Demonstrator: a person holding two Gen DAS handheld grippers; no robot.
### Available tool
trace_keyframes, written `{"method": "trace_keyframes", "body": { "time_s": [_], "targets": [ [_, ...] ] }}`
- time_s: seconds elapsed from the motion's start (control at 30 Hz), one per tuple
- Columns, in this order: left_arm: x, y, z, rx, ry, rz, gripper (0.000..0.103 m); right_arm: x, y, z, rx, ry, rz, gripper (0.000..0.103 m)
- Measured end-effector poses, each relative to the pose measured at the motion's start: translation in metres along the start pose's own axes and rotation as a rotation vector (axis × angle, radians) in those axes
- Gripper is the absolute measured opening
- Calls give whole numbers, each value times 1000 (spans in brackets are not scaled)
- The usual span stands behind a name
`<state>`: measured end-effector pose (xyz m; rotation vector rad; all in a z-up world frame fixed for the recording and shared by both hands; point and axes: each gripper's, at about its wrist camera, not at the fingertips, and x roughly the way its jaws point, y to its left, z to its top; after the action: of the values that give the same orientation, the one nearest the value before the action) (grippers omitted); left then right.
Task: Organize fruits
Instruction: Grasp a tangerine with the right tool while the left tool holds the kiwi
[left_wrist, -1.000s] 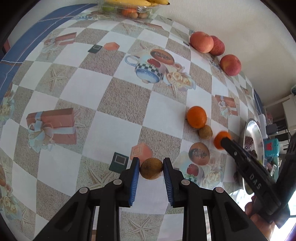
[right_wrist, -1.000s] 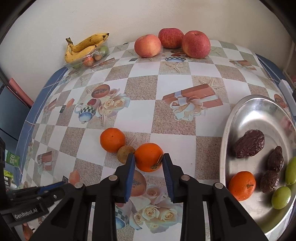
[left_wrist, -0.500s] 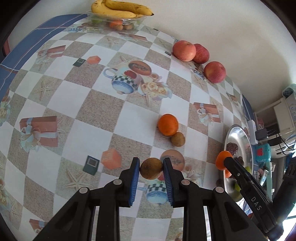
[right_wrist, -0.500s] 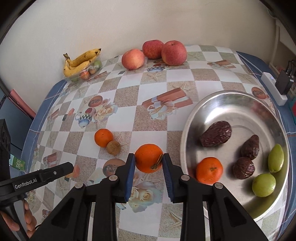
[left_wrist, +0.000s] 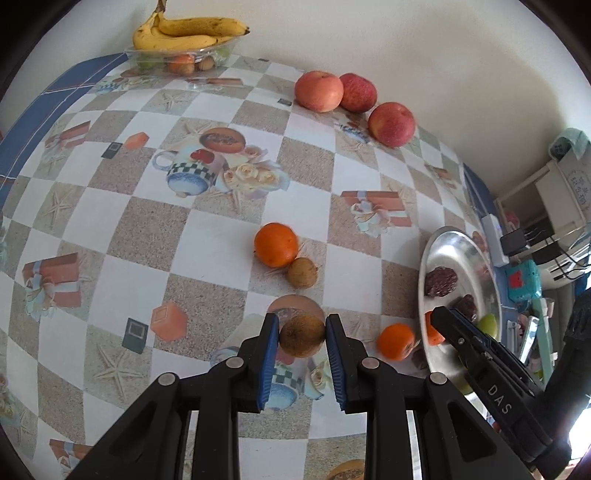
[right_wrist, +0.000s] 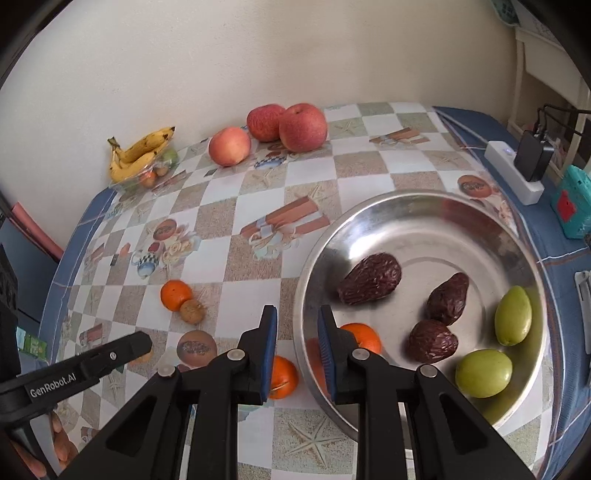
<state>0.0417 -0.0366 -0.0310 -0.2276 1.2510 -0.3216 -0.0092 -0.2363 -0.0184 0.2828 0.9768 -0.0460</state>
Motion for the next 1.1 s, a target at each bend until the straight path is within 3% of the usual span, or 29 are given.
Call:
{"method": "trace_keyframes", "body": {
  "time_s": [0.37, 0.6, 0.97, 1.1],
  "targets": [
    [3, 11, -4, -32, 23, 9, 28, 26, 21, -15, -96, 124, 3, 24],
    [5, 10, -3, -21, 28, 15, 28, 32, 31, -19, -157, 136, -27, 32],
    [7, 16, -4, -41, 42, 20, 28, 52, 82, -52, -648, 129, -351, 34],
    [7, 18, -4, -51, 44, 17, 28, 54, 83, -53, -675, 131, -375, 34]
  ]
}}
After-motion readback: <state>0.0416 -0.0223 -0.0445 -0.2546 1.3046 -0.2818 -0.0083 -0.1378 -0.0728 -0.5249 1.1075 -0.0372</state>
